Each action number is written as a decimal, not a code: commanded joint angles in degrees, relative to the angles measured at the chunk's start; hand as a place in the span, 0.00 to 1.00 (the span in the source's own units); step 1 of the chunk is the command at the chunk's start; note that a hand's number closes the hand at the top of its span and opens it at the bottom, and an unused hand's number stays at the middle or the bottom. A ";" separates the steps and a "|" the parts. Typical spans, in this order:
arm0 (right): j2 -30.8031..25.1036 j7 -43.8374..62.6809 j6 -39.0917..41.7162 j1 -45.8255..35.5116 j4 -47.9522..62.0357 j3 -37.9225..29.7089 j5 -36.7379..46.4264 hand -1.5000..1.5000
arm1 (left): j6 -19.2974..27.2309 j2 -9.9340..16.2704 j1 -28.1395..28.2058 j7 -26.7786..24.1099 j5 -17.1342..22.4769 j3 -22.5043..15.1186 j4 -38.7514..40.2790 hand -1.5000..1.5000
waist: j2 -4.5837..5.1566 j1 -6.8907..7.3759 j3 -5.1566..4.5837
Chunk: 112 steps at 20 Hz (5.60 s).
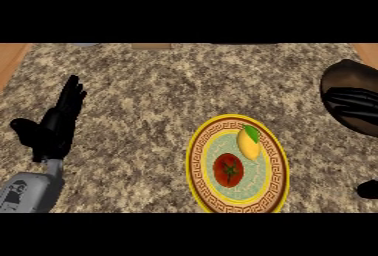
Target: Pick the tomato from the plate and place it in the pan
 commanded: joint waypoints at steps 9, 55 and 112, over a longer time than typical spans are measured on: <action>8.71 22.19 4.78 -5.57 -16.96 5.92 3.16 0.00 | -1.86 -0.72 1.08 4.26 -2.14 1.53 -4.98 0.50 | 0.06 0.91 0.05; 33.71 29.18 17.57 -4.64 -5.82 23.23 51.38 0.00 | -7.80 -8.87 -1.05 1.94 -10.83 9.01 -0.60 0.50 | 0.14 0.51 0.06; 30.11 8.99 -0.16 33.08 -26.85 -15.25 39.66 1.00 | -10.11 -11.65 1.53 3.41 -14.45 12.59 -2.33 0.50 | -0.04 -1.35 0.05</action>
